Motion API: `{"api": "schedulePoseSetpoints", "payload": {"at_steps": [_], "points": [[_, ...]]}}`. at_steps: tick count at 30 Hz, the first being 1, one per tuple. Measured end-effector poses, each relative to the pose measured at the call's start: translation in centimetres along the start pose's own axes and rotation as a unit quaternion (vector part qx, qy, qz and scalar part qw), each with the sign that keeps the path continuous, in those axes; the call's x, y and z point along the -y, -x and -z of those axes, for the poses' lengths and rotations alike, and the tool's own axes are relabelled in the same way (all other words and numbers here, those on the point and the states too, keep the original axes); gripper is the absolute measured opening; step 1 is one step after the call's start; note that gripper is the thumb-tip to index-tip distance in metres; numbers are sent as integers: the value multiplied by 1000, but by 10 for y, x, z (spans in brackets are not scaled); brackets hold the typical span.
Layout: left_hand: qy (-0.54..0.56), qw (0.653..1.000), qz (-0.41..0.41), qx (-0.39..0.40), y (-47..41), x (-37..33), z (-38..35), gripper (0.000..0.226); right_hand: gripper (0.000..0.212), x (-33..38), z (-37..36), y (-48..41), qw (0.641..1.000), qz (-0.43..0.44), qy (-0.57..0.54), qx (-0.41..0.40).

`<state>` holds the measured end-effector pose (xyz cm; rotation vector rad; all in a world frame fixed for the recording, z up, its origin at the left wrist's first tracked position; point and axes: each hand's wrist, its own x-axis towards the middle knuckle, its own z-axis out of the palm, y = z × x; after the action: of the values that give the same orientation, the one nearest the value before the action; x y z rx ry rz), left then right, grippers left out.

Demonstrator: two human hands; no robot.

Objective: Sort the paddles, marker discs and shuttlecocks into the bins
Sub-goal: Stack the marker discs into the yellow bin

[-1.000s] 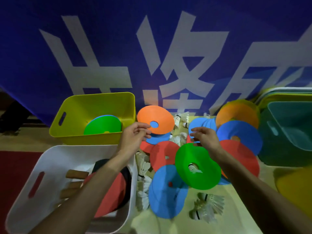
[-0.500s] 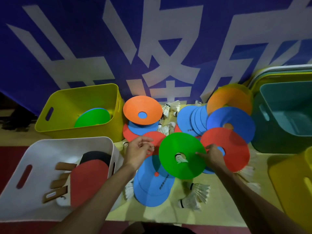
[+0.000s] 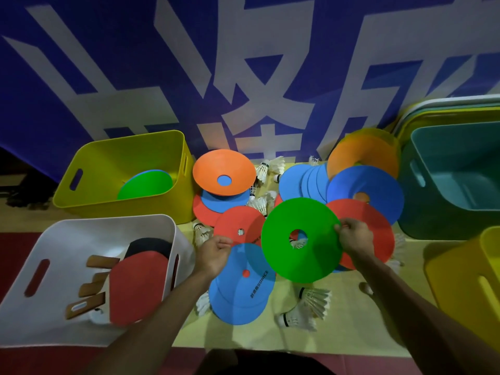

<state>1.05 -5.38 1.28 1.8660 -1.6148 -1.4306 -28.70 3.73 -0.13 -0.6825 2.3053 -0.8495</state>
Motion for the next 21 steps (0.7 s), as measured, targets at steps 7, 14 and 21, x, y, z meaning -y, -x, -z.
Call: {"api": "schedulePoseSetpoints", "payload": {"at_steps": [7, 14, 21], "points": [[-24, 1000, 5, -1, -16, 9, -14, 18, 19, -5, 12, 8, 954, -118, -276, 7], [-65, 997, -28, -42, -36, -9, -14, 19, 20, 9, 3, 3, 909, -162, -385, -3], [62, 993, -5, -104, -80, -44, 2, 25, 27, 42, -7, 5, 894, -150, -419, 53]]}}
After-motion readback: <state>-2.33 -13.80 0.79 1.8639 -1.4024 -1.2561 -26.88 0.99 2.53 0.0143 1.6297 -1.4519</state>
